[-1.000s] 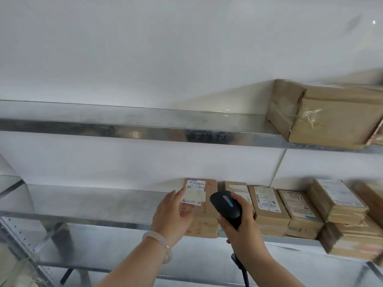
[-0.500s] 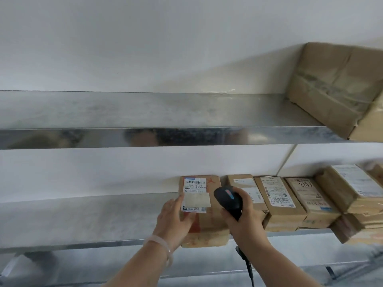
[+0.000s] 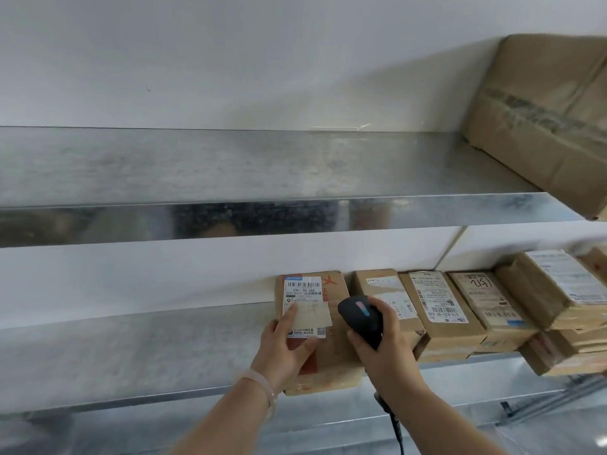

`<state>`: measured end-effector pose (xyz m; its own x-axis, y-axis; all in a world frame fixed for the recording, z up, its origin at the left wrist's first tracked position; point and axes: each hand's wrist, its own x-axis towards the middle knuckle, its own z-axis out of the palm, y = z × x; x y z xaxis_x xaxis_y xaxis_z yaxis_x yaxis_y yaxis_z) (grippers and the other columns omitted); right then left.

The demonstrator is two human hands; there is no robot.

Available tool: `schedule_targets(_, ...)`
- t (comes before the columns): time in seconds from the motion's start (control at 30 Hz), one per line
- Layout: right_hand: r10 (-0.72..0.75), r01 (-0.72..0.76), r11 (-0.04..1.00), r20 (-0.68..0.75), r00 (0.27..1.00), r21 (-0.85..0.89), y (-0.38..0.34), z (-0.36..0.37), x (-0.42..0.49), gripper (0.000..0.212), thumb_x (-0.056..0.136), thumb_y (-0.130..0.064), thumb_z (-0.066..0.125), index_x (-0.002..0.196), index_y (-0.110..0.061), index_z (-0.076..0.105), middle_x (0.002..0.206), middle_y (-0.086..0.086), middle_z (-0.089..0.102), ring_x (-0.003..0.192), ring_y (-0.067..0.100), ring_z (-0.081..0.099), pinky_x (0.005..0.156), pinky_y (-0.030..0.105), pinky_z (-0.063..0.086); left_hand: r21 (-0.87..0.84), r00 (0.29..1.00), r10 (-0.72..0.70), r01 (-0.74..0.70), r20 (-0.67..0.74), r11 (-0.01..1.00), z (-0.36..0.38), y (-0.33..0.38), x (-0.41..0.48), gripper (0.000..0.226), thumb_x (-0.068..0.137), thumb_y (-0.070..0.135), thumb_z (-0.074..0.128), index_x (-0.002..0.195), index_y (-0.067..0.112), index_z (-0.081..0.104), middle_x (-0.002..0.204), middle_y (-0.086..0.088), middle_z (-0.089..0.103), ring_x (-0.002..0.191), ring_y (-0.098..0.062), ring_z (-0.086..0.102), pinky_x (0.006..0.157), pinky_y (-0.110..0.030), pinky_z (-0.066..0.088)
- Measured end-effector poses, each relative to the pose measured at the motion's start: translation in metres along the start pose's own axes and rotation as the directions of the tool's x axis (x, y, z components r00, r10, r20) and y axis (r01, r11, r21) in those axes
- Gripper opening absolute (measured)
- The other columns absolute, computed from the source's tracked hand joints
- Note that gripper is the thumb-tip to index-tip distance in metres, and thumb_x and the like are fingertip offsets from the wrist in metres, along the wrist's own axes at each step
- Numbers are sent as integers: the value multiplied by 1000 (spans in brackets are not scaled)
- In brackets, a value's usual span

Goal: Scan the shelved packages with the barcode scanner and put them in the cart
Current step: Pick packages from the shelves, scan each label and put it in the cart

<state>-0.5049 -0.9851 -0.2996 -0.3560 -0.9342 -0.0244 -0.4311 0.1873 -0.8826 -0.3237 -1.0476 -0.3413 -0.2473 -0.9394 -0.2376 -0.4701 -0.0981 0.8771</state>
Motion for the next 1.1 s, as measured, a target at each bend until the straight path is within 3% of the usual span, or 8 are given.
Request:
schedule_targets(0.23,-34,33,998,26,999,47,5,-11,-15,56,87,-21,72,127,-44,39,114,-30,47,102,0,54,76,16,46,-16,989,89,-91,-115,996,6,-2,-26,68,92,26,67,149,35,32,144,0,31,119,-5,38,81,10,31)
schedule_targets(0.43,-123,120,989,32,992,90,-9,-27,-36,55,87,-23,72,128,-43,41,114,-31,51,103,-17,52,72,8,46,19,951,189,-190,-245,982,6,11,-64,69,91,25,68,148,40,31,147,2,27,122,-2,33,88,7,32)
schedule_targets(0.57,-220,213,969,47,974,123,-22,-37,-51,57,87,-19,72,131,-39,41,118,-26,53,104,-21,48,73,4,46,21,918,220,-225,-331,974,7,27,-89,73,89,24,71,143,51,28,149,3,22,127,-3,29,103,-13,32)
schedule_targets(0.73,-307,289,940,80,948,184,-39,-48,-69,56,89,-19,69,130,-42,38,112,-33,47,100,-5,55,80,33,58,-25,864,202,-240,-461,970,9,39,-121,76,85,26,75,134,57,27,144,9,24,126,-5,31,91,-8,40)
schedule_targets(0.83,-365,337,921,132,922,196,-48,-53,-79,56,90,-21,68,125,-48,33,112,-32,45,103,7,55,83,34,58,-13,815,196,-242,-545,970,10,40,-139,76,84,31,75,138,55,27,142,11,27,128,-7,32,84,-5,40)
schedule_targets(0.9,-394,357,911,180,901,205,-53,-54,-83,57,90,-22,67,127,-47,33,113,-31,44,108,9,53,84,29,57,3,779,195,-241,-596,971,8,39,-151,77,83,34,75,142,51,28,144,10,29,131,-9,33,85,-5,40)
schedule_targets(1.0,-442,389,887,209,873,249,-64,-52,-90,57,91,-22,66,134,-41,33,112,-32,44,108,-2,49,78,5,43,4,724,196,-258,-661,966,1,39,-169,76,83,27,75,145,40,32,144,7,31,130,-9,33,83,1,40)
schedule_targets(1.1,-505,433,847,213,836,308,-79,-46,-101,58,90,-24,68,132,-44,34,107,-39,45,101,-12,54,76,8,49,-3,669,178,-259,-721,966,-10,36,-186,74,83,28,75,144,40,34,143,9,31,130,-10,35,85,-4,44)
